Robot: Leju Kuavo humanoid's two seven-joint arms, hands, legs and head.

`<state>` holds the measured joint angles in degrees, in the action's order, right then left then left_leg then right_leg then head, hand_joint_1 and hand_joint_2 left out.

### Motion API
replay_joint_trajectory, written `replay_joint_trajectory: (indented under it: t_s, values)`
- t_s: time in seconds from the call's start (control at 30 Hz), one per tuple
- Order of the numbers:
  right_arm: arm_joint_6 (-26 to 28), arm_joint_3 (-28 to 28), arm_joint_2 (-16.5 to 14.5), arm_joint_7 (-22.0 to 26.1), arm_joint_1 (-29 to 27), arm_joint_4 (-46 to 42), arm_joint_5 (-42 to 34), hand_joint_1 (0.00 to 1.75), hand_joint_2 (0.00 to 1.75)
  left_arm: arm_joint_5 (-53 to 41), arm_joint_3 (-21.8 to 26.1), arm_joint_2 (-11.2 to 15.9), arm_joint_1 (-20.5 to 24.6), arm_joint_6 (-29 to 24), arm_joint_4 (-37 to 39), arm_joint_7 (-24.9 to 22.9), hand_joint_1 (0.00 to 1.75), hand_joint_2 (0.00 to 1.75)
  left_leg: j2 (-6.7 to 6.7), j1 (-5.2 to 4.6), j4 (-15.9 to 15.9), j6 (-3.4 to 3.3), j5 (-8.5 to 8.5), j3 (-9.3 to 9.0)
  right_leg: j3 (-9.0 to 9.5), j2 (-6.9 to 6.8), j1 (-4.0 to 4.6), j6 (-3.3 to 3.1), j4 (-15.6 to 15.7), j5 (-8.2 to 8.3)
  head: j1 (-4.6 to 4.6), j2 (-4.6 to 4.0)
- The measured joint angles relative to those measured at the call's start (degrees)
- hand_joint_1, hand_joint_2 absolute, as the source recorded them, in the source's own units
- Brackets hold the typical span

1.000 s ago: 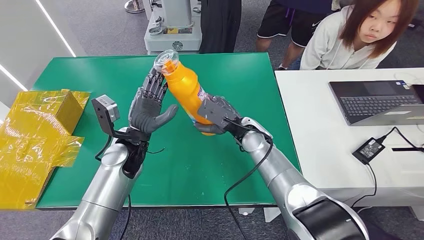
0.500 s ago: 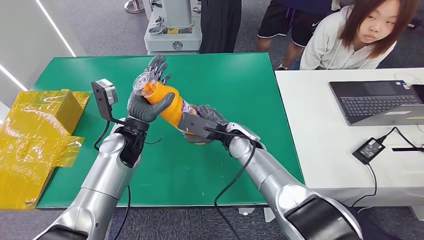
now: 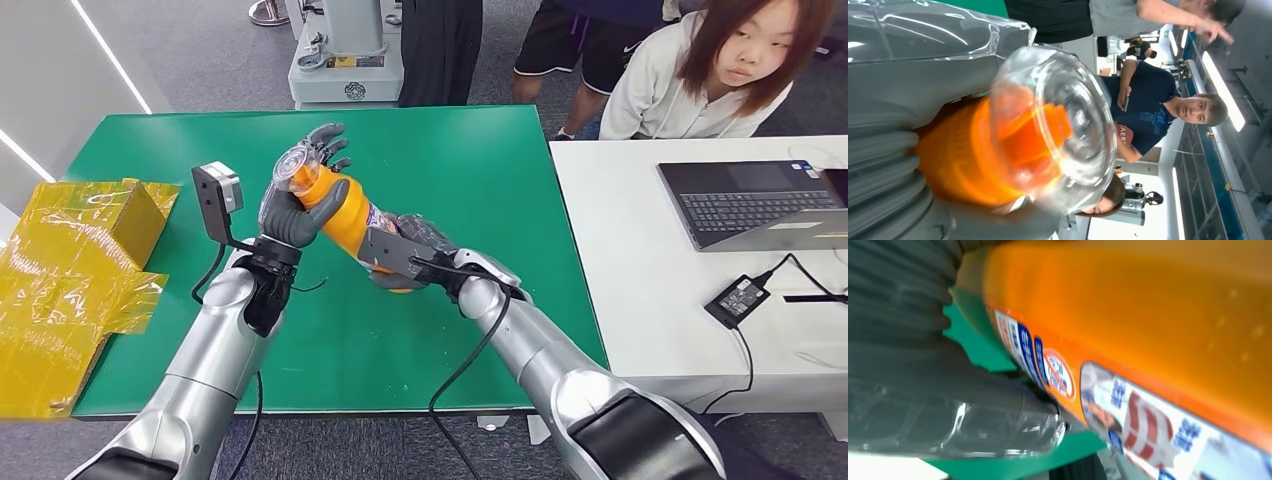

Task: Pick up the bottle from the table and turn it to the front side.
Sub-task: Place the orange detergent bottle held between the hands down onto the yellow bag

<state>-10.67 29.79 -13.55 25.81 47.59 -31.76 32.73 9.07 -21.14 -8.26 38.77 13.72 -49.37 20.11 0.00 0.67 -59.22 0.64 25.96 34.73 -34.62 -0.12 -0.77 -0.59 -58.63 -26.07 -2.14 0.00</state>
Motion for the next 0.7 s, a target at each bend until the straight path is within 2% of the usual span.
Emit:
replay_joint_trajectory:
  t_s: [0.7]
  values:
    - [2.3,-2.9,2.6,-0.6,-4.5,-6.4,-1.8,1.75,1.75,1.8,-0.8,0.5,-1.7,5.9,-1.5,-2.2,1.75,1.75,0.00,0.00,0.0,0.00,0.00,0.00,0.00,0.00,0.00,0.00,0.0,0.00,0.00,0.00]
